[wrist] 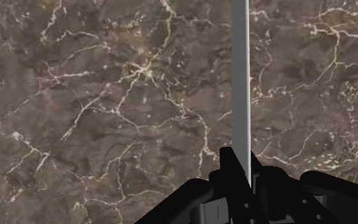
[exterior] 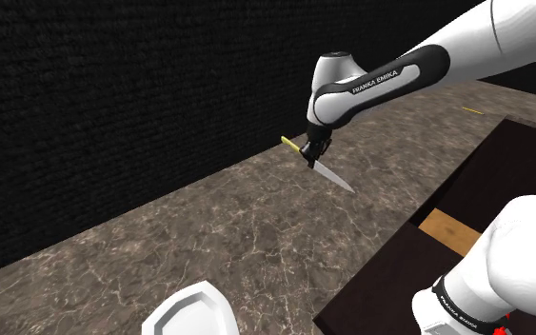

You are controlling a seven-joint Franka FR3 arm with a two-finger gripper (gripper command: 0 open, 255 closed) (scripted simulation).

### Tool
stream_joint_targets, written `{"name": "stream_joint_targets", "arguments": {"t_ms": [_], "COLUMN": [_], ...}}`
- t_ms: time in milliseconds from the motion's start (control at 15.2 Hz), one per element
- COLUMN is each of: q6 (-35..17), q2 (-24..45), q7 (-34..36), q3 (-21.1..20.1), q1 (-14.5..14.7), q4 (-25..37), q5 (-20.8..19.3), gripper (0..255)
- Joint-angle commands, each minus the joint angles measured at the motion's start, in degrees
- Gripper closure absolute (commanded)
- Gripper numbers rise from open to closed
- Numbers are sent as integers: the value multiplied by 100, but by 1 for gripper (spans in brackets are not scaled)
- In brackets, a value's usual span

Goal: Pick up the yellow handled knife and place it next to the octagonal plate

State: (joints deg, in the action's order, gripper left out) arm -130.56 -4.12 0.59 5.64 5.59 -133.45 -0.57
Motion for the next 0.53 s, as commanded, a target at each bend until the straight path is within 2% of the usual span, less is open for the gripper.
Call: {"name": "stream_joint_targets", "arguments": {"t_ms": [0, 462], "q6": [16, 110], "q2": [81, 482], "q7": [292, 1276], "q3": [-156, -664], "q1": [136, 615], "q4": [95, 586], "q5": [17, 20], "gripper": [255, 255]}}
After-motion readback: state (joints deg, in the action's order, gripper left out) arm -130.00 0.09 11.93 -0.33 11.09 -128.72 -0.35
